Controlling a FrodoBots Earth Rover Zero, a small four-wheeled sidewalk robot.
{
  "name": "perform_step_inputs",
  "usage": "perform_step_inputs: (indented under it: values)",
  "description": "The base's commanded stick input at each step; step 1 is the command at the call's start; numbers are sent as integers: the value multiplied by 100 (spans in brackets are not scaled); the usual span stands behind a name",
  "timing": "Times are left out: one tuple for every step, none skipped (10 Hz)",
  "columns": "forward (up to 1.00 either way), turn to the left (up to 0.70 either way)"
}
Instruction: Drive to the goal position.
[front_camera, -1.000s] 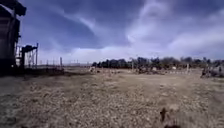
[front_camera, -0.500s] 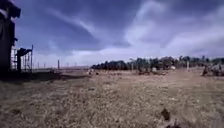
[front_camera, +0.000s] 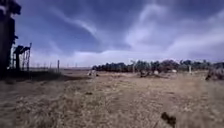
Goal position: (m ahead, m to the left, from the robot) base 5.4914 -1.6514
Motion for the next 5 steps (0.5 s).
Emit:
perform_step_inputs:
  values:
    - [70,27]
    - [70,27]
    - [70,27]
    - [70,27]
    - [70,27]
